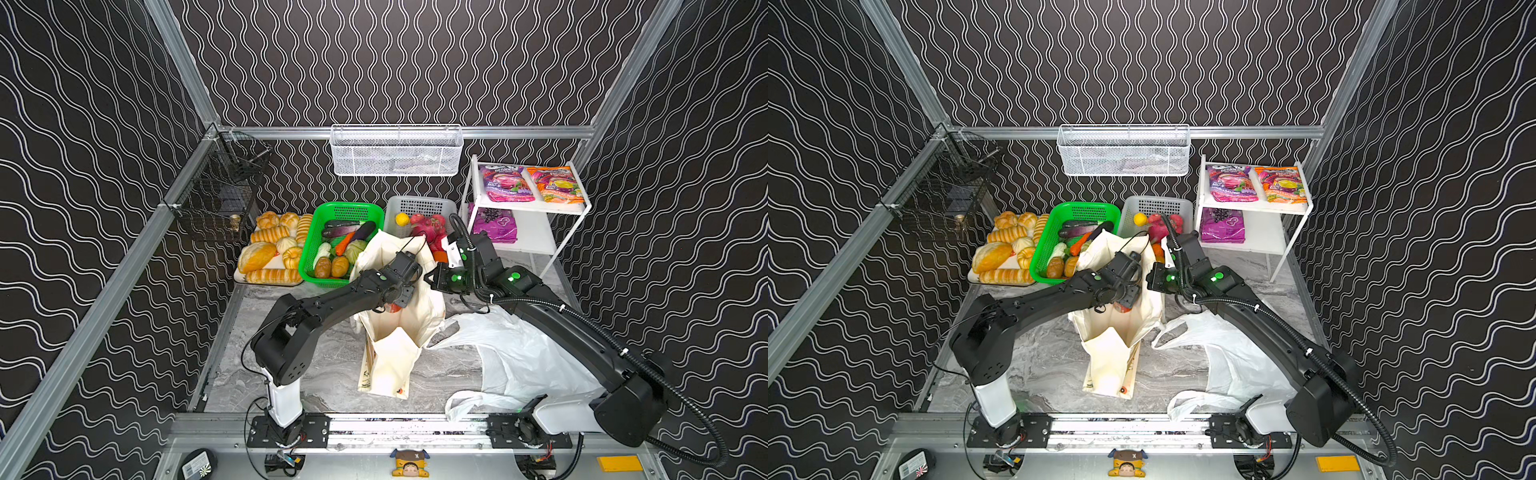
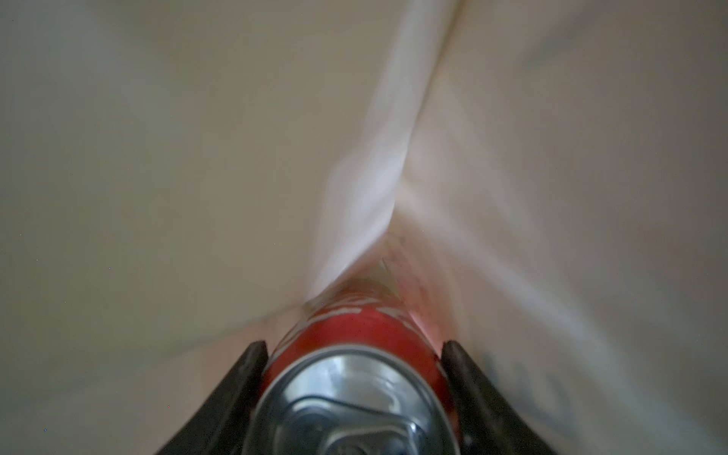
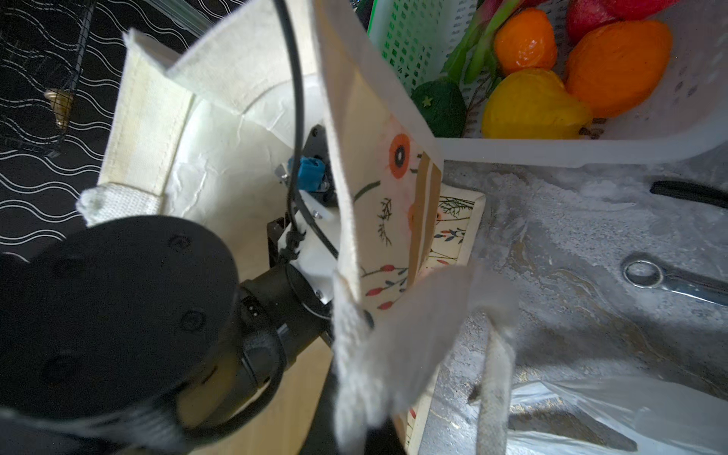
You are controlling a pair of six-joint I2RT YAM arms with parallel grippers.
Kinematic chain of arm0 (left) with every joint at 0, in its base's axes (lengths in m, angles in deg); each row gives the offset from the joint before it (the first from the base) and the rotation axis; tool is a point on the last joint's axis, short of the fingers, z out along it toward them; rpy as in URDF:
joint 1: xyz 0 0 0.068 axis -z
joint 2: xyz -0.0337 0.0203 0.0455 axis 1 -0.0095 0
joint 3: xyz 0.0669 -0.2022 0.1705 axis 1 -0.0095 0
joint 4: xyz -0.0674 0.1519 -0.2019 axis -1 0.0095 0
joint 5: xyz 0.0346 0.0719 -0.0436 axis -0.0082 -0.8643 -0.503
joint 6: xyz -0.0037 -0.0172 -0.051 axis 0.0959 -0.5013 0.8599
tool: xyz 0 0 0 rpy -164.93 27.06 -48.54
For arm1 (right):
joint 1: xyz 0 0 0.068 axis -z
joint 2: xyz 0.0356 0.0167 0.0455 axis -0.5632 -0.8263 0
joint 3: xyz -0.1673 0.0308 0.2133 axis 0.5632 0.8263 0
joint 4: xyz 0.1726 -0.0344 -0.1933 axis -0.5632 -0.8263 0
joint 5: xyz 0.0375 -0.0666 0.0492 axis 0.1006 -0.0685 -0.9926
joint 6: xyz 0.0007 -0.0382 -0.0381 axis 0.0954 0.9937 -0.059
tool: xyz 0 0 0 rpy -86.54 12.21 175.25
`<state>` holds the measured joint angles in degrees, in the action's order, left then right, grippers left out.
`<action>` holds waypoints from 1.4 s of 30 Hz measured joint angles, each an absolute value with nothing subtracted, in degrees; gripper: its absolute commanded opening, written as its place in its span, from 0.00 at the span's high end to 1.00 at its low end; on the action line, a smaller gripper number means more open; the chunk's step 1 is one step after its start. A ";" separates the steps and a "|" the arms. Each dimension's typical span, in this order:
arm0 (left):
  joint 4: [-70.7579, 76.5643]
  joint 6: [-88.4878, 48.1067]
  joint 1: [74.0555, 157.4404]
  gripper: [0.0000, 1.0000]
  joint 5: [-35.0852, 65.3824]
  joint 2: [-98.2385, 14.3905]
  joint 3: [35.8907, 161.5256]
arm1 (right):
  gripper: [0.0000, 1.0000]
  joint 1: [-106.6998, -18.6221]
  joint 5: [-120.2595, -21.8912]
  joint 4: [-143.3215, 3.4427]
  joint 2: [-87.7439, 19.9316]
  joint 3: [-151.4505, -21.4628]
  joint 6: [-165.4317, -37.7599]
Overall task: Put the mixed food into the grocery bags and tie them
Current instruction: 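Lower the red can into the tote with the left gripper and release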
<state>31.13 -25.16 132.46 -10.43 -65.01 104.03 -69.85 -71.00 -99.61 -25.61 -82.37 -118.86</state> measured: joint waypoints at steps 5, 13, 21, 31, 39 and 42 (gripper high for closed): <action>28.71 -25.05 132.44 0.66 -10.52 -65.69 103.50 | 0.93 -69.81 -70.56 -99.59 -25.96 -82.37 -118.88; 28.01 -25.07 132.44 0.48 -11.19 -67.11 105.12 | 0.86 -69.83 -70.19 -99.80 -26.64 -82.70 -118.83; 33.01 -25.18 132.31 0.28 -7.89 -65.54 105.95 | 0.70 -69.83 -69.89 -100.68 -26.75 -82.90 -118.83; 35.07 -25.18 132.33 0.15 -4.11 -62.02 107.61 | 0.45 -69.78 -69.45 -102.41 -26.09 -83.68 -118.81; 36.36 -25.22 132.33 0.11 -3.11 -59.22 109.29 | 0.29 -69.37 -67.87 -103.19 -23.18 -84.56 -118.81; 36.77 -25.35 132.33 0.09 -2.80 -58.28 109.95 | 0.26 -68.98 -66.96 -103.28 -21.37 -84.56 -118.79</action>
